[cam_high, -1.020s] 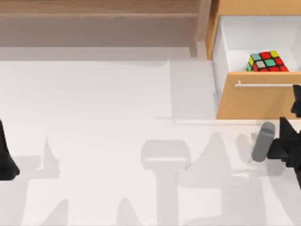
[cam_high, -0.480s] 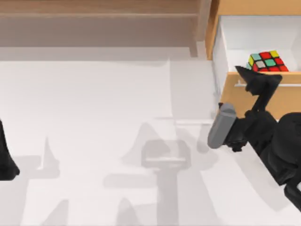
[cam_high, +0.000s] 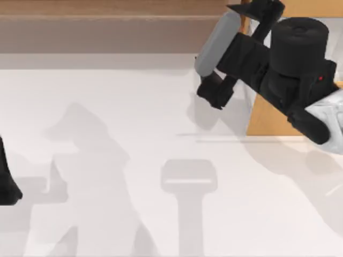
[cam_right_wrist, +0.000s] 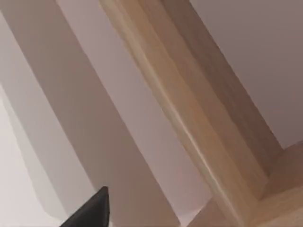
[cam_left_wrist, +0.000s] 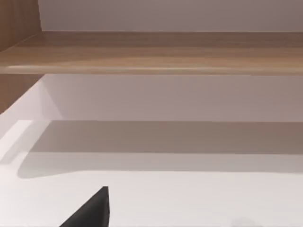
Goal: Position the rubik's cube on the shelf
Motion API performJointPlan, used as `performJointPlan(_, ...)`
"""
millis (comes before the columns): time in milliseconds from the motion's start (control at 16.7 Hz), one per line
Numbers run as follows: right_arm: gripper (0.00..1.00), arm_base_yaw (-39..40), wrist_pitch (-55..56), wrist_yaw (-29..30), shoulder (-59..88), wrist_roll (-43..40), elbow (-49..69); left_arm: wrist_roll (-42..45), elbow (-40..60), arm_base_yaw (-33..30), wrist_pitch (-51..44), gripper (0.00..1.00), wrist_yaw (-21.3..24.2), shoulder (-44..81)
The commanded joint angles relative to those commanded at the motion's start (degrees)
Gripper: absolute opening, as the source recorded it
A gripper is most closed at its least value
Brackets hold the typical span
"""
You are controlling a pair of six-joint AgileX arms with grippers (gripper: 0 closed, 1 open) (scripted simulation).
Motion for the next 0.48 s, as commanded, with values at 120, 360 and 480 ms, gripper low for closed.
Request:
performJointPlan(120,1.0,-1.71,-13.15,-1.06,-0.67,6.68,9.78,0.0,0.0,0.0,0.0,1.0,0.0,0.0)
performJointPlan(360,1.0,-7.08,-40.49,-2.66,1.94,19.09,30.01,0.0,0.0,0.0,0.0,1.0,0.0,0.0)
performJointPlan(480,1.0,-9.93,-53.97,-3.39,5.51,24.54,39.91,0.0,0.0,0.0,0.0,1.0,0.0,0.0)
